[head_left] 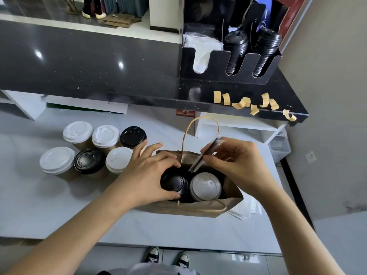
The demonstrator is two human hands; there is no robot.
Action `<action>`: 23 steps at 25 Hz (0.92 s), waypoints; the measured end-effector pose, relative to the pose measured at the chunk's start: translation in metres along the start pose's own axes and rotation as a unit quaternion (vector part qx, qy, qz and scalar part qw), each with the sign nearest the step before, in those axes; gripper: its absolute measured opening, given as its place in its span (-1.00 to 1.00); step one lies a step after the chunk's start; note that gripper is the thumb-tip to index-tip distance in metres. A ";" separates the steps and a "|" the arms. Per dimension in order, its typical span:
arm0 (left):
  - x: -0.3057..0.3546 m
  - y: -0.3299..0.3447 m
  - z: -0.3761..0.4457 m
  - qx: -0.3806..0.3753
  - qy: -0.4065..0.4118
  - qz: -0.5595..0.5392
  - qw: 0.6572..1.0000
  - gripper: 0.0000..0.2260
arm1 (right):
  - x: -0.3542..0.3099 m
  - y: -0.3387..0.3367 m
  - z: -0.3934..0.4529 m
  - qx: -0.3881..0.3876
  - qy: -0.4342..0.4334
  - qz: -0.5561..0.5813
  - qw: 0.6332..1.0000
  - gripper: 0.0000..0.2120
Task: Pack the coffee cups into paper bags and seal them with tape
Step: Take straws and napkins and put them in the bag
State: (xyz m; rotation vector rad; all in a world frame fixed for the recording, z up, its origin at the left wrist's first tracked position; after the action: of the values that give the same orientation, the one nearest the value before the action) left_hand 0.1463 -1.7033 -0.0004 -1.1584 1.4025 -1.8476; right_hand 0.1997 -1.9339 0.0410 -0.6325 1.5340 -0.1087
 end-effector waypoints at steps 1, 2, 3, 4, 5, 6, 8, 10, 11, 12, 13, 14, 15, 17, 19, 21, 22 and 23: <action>0.000 0.000 0.000 -0.013 -0.004 0.004 1.000 -0.25 | 0.002 0.003 -0.001 0.005 -0.004 -0.013 1.000 -0.91; 0.001 0.000 -0.001 -0.027 -0.007 0.008 1.000 -0.17 | 0.004 0.006 -0.001 0.009 -0.010 -0.032 0.999 -0.89; 0.001 0.000 -0.001 -0.039 -0.011 0.010 0.999 -0.11 | 0.006 0.009 -0.001 0.012 -0.018 -0.052 0.998 -0.88; 0.002 0.001 -0.002 -0.047 -0.015 0.010 0.999 -0.06 | 0.009 0.012 0.000 0.012 -0.028 -0.075 0.997 -0.87; 0.002 0.002 -0.002 -0.054 -0.019 0.010 0.998 -0.01 | 0.011 0.014 0.002 0.015 -0.042 -0.106 0.993 -0.87; 0.003 0.003 -0.003 -0.060 -0.023 0.010 0.998 0.02 | 0.014 0.017 0.004 0.018 -0.058 -0.142 0.988 -0.85; 0.005 0.004 -0.004 -0.065 -0.032 0.006 0.997 0.08 | 0.018 0.024 0.009 0.021 -0.085 -0.211 0.974 -0.78; 0.006 0.004 -0.004 -0.062 -0.044 -0.011 0.997 0.14 | 0.021 0.031 0.013 0.022 -0.107 -0.275 0.955 -0.75; 0.007 0.003 -0.005 -0.060 -0.050 -0.022 0.997 0.17 | 0.024 0.036 0.016 0.026 -0.113 -0.307 0.945 -0.76; 0.008 0.001 -0.005 -0.058 -0.056 -0.035 0.996 0.20 | 0.026 0.041 0.019 0.034 -0.115 -0.337 0.934 -0.77; 0.010 -0.001 -0.006 -0.054 -0.062 -0.049 0.995 0.21 | 0.029 0.045 0.022 0.043 -0.112 -0.367 0.922 -0.76; 0.012 -0.003 -0.006 -0.051 -0.067 -0.063 0.994 0.22 | 0.032 0.050 0.024 0.048 -0.105 -0.392 0.912 -0.72; 0.014 -0.005 -0.006 -0.049 -0.071 -0.075 0.993 0.23 | 0.034 0.054 0.026 0.048 -0.098 -0.411 0.905 -0.65; 0.016 -0.007 -0.006 -0.044 -0.070 -0.088 0.993 0.23 | 0.038 0.059 0.027 0.033 -0.080 -0.422 0.902 -0.51; 0.015 -0.006 -0.006 -0.039 -0.067 -0.090 0.993 0.24 | 0.042 0.062 0.029 0.014 -0.052 -0.416 0.908 -0.51; 0.013 -0.005 -0.007 -0.035 -0.065 -0.092 0.993 0.23 | 0.045 0.064 0.030 0.012 -0.033 -0.414 0.910 -0.58; 0.012 -0.004 -0.007 -0.034 -0.063 -0.093 0.993 0.23 | 0.047 0.064 0.030 0.015 -0.026 -0.418 0.908 -0.62; 0.011 -0.003 -0.007 -0.033 -0.061 -0.092 0.993 0.22 | 0.048 0.064 0.029 0.021 -0.022 -0.421 0.907 -0.66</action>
State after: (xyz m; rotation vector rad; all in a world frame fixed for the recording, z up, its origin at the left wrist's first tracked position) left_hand 0.1353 -1.7080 0.0055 -1.4521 1.3352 -1.8296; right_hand 0.2101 -1.8928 -0.0325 -1.2208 1.1170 -0.7740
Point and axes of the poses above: each hand's wrist, its own z-axis towards the middle knuckle, its own y-axis out of the palm, x = y × z, the point moved 2 cm from there along z, towards the middle knuckle, and after that the axes turned 15 degrees about y, right-handed, at the moved point
